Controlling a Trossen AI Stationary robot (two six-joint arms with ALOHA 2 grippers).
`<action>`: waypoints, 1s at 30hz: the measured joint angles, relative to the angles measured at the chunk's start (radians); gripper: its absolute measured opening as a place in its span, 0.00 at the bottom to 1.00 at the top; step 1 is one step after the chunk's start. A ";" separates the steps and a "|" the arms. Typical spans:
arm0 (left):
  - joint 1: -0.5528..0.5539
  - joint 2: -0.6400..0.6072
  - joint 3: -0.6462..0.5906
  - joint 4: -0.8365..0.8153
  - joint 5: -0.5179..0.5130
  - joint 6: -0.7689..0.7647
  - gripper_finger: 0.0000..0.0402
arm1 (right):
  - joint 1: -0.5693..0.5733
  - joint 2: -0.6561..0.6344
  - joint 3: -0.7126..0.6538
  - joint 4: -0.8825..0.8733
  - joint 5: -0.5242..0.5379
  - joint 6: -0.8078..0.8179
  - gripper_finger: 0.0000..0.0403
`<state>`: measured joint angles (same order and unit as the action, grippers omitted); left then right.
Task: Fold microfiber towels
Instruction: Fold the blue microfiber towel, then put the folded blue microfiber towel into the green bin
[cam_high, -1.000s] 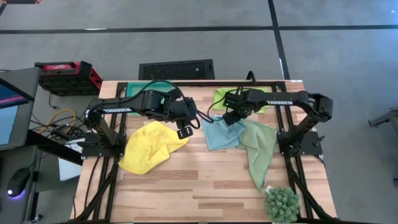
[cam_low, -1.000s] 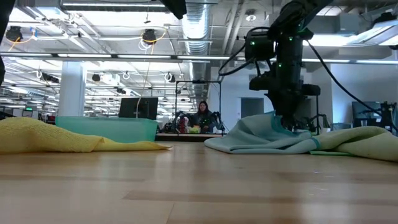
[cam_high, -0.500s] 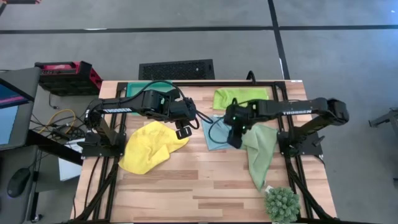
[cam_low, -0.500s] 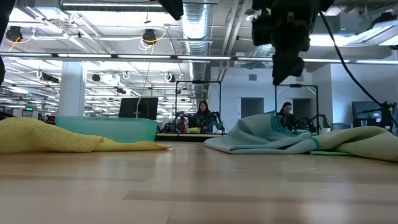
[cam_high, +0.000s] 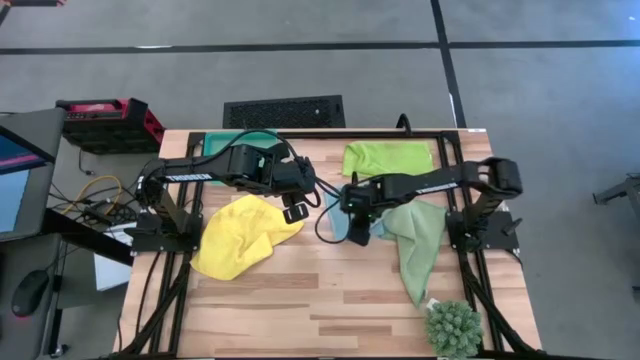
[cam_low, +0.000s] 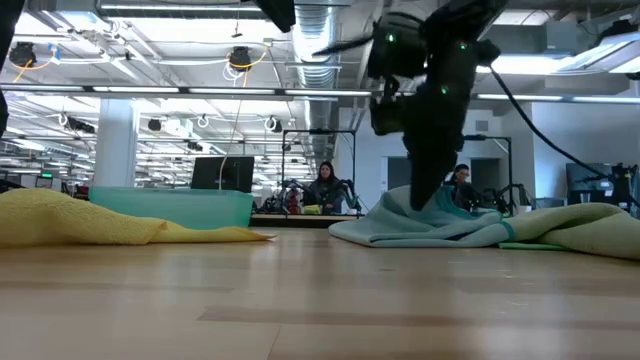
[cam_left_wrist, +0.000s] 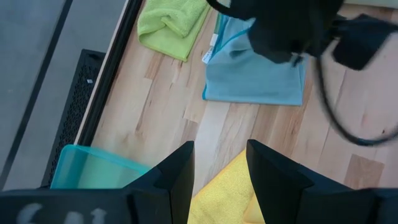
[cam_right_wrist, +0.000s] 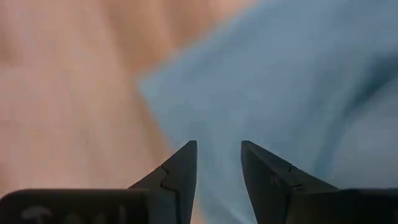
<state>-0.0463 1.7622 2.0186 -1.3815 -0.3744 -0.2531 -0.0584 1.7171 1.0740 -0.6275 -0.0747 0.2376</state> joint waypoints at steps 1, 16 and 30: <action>0.000 0.000 0.000 0.000 0.000 -0.001 0.35 | -0.005 0.007 0.000 -0.005 0.029 -0.006 0.36; 0.000 0.000 0.000 -0.002 0.000 0.004 0.35 | -0.057 0.023 0.002 -0.144 0.341 -0.010 0.30; 0.001 0.001 -0.029 0.011 0.036 -0.092 0.35 | -0.029 -0.233 0.002 -0.196 0.293 0.047 0.30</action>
<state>-0.0456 1.7637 1.9893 -1.3703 -0.3389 -0.3449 -0.0878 1.4845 1.0760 -0.8234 0.2181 0.2849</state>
